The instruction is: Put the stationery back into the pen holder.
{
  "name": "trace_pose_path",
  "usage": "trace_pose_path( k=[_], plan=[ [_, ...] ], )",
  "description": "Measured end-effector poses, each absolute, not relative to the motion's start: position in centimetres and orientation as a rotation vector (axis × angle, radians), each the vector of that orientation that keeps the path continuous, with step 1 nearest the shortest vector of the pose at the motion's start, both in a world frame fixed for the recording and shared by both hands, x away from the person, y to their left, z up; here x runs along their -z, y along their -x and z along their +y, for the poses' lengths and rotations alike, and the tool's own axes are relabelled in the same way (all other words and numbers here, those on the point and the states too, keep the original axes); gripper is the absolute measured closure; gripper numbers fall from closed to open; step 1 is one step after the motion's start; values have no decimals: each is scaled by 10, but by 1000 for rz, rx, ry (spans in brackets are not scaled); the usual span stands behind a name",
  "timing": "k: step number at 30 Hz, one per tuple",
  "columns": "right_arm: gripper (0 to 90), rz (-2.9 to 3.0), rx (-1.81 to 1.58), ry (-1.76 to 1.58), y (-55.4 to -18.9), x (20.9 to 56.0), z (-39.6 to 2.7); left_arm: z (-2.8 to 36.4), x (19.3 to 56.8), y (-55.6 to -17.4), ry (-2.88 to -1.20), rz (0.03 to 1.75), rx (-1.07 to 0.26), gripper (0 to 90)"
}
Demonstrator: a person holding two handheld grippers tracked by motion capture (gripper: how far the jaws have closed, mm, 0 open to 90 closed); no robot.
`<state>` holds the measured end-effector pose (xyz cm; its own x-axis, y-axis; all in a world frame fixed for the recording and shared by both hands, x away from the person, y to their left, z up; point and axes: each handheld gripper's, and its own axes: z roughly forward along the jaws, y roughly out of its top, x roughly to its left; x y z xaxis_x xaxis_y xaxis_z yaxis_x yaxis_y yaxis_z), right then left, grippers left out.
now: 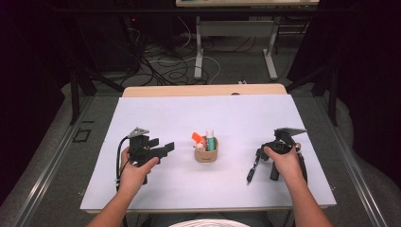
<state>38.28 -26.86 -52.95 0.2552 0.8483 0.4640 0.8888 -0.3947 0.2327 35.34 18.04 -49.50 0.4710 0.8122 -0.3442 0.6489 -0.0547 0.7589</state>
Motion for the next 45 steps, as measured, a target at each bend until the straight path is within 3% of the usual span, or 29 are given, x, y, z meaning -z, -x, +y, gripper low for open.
trace_pose_path(
  k=[22,45],
  plan=[
    [801,-1593,783,2478,-385,539,-265,180,496,-354,-1771,1254,-227,245],
    [806,-1596,823,2441,-383,534,-268,180,497,-354,-1768,1260,-229,245]
  ],
)
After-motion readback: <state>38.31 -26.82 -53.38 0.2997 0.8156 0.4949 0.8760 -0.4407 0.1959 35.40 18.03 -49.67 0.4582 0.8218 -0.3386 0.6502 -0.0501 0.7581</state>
